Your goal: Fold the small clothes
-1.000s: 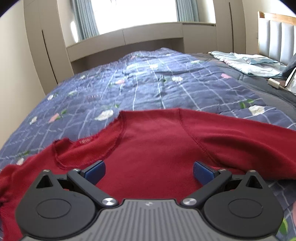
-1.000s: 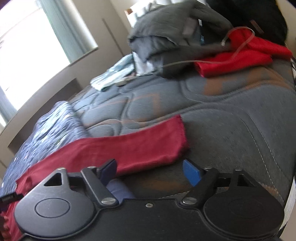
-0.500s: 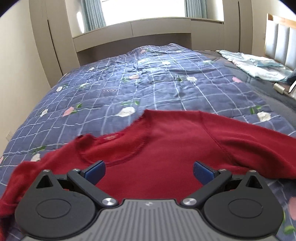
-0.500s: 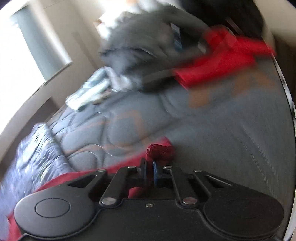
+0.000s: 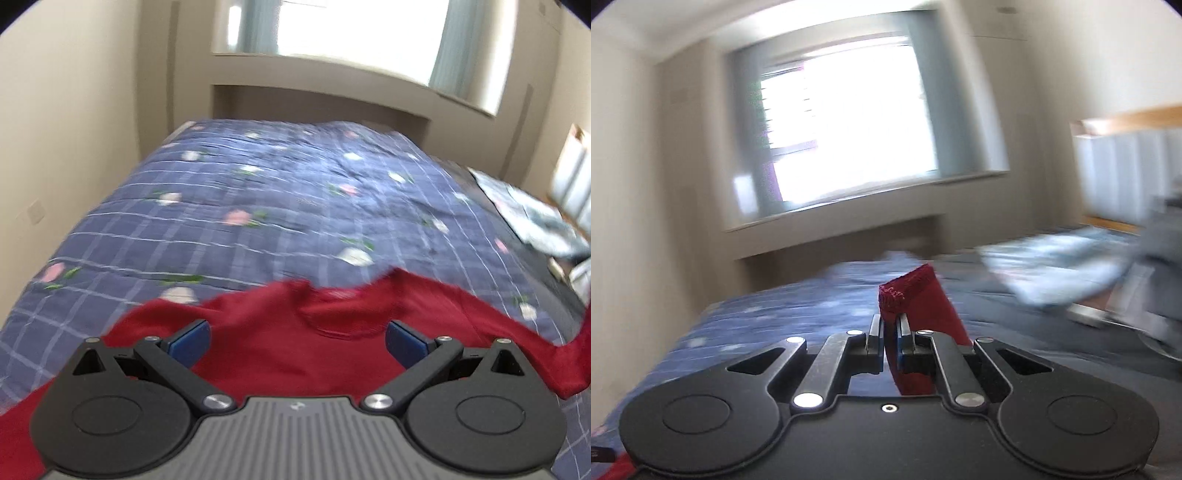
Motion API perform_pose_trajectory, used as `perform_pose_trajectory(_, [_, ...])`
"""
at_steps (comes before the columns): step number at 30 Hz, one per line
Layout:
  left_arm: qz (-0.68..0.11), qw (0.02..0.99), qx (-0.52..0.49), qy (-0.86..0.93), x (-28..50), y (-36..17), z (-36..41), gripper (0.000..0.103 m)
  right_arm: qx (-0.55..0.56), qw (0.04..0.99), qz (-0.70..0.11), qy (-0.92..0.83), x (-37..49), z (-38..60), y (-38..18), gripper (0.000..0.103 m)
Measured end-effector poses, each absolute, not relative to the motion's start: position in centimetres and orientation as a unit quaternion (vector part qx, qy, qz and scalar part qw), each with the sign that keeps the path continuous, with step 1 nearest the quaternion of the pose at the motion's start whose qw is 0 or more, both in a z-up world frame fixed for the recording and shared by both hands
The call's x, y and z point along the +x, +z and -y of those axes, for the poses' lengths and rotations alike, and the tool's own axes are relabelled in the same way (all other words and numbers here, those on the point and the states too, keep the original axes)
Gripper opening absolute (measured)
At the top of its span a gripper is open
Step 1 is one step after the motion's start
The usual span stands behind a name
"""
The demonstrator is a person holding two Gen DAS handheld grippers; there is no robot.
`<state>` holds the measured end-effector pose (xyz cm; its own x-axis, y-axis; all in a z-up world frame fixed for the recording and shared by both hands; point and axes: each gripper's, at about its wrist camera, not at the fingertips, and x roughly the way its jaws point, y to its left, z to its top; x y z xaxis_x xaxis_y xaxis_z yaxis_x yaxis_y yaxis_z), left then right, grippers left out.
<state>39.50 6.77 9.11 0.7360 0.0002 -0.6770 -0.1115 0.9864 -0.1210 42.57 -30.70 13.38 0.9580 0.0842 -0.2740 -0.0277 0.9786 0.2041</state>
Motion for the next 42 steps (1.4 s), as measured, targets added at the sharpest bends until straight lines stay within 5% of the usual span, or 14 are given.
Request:
perform_pose_trajectory(7, [-0.34, 0.927, -0.118, 0.103, 36.6, 10.1, -15.3, 0.103, 0.03, 0.965, -0.175, 0.194, 45.9, 14.9, 12.4, 0.006])
perform_pose_trajectory(18, [-0.351, 0.913, -0.144, 0.152, 35.2, 6.3, -22.0, 0.103, -0.05, 0.896, -0.329, 0.295, 43.6, 0.0, 0.1, 0.006])
perform_pose_trajectory(21, [-0.351, 0.914, -0.141, 0.145, 35.7, 5.3, -21.9, 0.103, -0.052, 0.887, -0.345, 0.303, 43.2, 0.0, -1.4, 0.021])
perform_pose_trajectory(26, [-0.341, 0.923, -0.135, 0.115, 37.7, 4.2, -19.5, 0.103, -0.044, 0.888, -0.325, 0.322, 41.9, 3.8, -0.2, 0.08])
perform_pose_trajectory(31, [-0.33, 0.936, -0.098, 0.079, 40.0, 2.3, -15.3, 0.103, -0.036, 0.914, -0.292, 0.281, 41.5, 12.2, 1.1, 0.098])
perform_pose_trajectory(38, [-0.355, 0.93, -0.017, 0.091, 43.3, -2.0, -9.0, 0.103, -0.004, 0.95, -0.307, 0.058, 45.5, 25.0, -0.3, 0.1])
perform_pose_trajectory(42, [-0.366, 0.921, -0.012, 0.132, 44.1, -4.0, -7.9, 0.103, 0.095, 0.931, -0.35, 0.047, 48.8, 30.4, -2.1, 0.073])
